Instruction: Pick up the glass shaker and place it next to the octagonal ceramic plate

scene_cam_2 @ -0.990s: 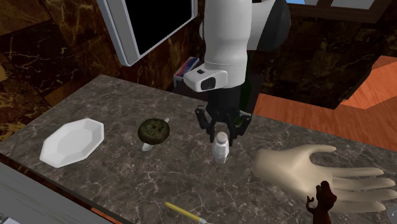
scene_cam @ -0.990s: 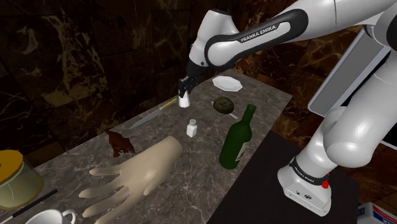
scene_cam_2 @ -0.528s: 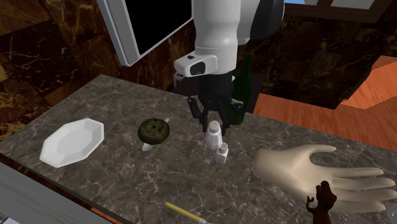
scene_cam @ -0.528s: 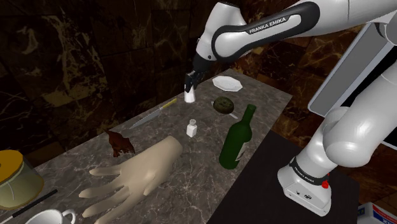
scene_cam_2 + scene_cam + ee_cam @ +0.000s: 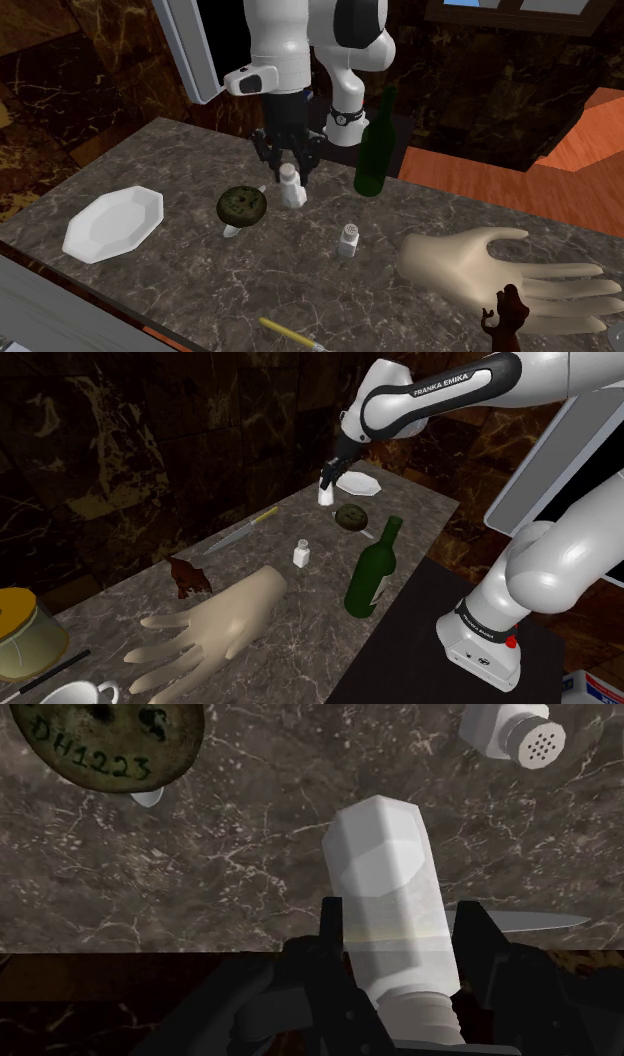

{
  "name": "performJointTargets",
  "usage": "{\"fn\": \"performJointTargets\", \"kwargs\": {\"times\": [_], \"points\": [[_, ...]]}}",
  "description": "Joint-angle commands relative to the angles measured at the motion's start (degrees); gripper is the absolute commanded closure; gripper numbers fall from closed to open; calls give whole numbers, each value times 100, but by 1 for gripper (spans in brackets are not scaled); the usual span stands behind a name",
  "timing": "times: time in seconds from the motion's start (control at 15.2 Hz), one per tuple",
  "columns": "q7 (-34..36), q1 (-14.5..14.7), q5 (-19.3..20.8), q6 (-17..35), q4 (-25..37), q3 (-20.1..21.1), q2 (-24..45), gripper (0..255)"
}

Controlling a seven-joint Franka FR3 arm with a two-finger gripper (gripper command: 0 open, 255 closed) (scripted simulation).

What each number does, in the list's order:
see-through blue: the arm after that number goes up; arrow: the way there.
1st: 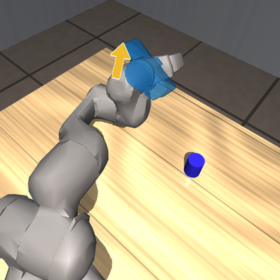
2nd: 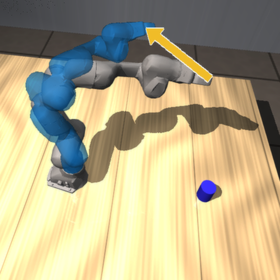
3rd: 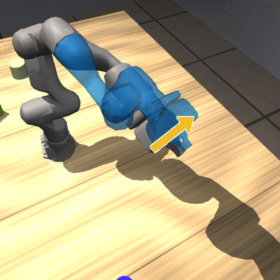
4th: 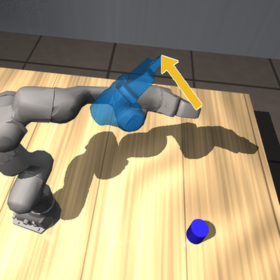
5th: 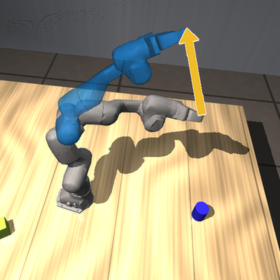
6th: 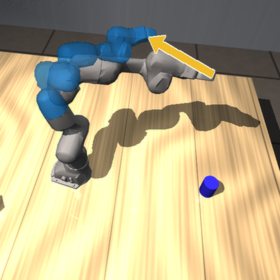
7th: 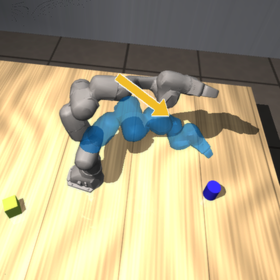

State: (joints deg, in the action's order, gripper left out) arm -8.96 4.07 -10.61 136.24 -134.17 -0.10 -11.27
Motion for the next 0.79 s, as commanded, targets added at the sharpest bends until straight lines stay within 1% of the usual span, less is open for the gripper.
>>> {"fn": "performJointTargets", "kwargs": {"times": [0.0,0.4,0.73], "points": [[-309,-109,-26,-105,-97,-185,-160,255],[-1222,-443,-44,-297,-283,-777,-404,255],[-1980,-728,-28,-490,-251,-1289,-442,255]]}}
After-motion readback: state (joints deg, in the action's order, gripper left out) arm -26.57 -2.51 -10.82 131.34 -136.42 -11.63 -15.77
